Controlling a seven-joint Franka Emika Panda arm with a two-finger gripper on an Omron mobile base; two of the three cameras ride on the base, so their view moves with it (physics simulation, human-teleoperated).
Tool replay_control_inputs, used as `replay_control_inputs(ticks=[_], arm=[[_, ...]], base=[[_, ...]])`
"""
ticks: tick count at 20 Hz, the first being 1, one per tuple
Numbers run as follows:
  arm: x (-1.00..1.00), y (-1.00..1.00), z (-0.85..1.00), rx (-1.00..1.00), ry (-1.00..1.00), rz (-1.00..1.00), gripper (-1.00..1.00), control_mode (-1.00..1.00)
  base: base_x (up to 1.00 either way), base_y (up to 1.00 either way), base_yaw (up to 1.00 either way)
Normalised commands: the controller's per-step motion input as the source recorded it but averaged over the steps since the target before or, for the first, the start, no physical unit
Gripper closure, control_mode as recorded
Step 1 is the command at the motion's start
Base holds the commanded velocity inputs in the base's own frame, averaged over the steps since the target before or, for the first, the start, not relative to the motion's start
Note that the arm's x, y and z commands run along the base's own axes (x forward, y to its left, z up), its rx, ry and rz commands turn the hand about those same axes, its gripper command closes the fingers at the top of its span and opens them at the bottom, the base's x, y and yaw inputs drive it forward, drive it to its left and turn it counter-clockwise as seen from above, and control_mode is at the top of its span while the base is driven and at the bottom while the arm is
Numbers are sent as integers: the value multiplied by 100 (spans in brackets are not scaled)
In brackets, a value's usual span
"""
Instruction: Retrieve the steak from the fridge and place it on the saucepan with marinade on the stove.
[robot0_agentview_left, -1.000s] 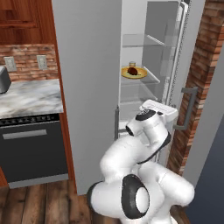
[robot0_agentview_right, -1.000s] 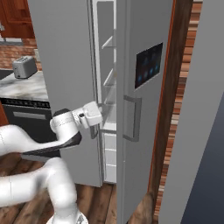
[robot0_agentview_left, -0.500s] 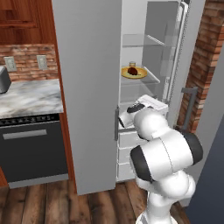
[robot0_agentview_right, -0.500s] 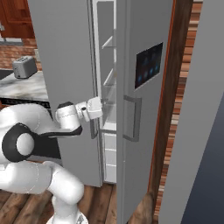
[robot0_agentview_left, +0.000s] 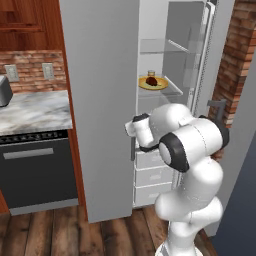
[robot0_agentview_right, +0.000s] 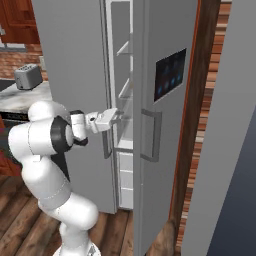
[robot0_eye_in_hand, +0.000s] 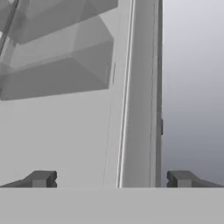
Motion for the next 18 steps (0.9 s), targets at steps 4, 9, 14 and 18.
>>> replay_control_inputs(ticks=[4,9,14,18], arm=[[0,-4,0,0,-1,-34,-100,-100],[-3,-34,2,0,0,-28,-100,-100],[-14,-64,6,2,0,-8,-100,-100],[-35,-69,1,3,0,-1,-100,-100]], base=[[0,0,0],[0,0,0],[0,0,0],[0,0,0]])
